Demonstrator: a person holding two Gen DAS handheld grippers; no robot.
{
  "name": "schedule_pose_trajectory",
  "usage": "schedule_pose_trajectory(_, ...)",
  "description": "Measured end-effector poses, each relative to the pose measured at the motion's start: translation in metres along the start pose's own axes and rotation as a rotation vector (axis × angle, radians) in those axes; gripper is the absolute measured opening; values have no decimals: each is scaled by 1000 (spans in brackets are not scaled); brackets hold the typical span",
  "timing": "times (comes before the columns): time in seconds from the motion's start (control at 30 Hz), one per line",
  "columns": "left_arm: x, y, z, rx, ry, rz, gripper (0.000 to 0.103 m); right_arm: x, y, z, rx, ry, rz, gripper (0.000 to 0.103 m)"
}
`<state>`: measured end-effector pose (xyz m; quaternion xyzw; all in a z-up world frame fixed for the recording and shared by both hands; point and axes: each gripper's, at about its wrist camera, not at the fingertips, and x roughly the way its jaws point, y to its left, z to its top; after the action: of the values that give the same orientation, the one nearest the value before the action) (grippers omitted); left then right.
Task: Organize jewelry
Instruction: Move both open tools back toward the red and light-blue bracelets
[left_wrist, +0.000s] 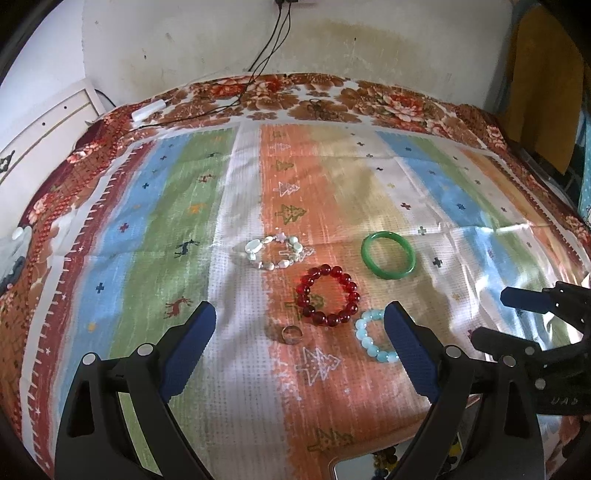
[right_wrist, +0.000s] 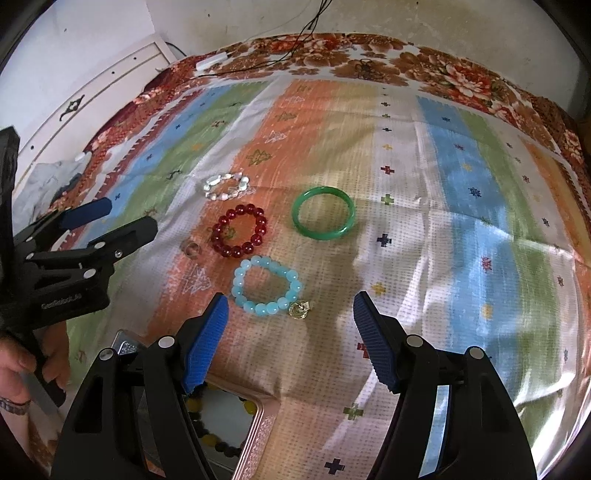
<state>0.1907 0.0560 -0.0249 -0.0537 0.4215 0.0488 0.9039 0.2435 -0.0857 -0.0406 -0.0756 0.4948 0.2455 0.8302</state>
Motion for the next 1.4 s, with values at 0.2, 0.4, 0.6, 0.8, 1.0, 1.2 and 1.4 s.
schedule_pose_trajectory(0.2, 18, -3, 5, 26, 43, 16, 91, 12, 6, 7, -29, 28, 7, 70)
schedule_pose_trajectory(0.4, 31, -1, 9, 17, 80, -1, 91, 26, 5, 8, -39, 68, 16, 70)
schedule_pose_trajectory(0.6, 45, -5, 11, 28, 121, 11, 91, 42, 5, 12, -48, 107, 26, 70)
schedule_pose_trajectory(0.8, 62, -2, 11, 23, 184, 24, 91, 56, 4, 14, -47, 139, 18, 70)
schedule_pose_trajectory(1.0, 76, 0, 15, 3, 219, 10, 91, 68, 4, 16, -58, 168, 10, 70)
schedule_pose_trajectory(1.2, 93, 1, 15, 4, 258, 24, 90, 85, 0, 17, -68, 206, -13, 70)
schedule_pose_trajectory(1.4, 104, 5, 18, -3, 271, 19, 89, 97, 0, 19, -77, 224, -9, 70)
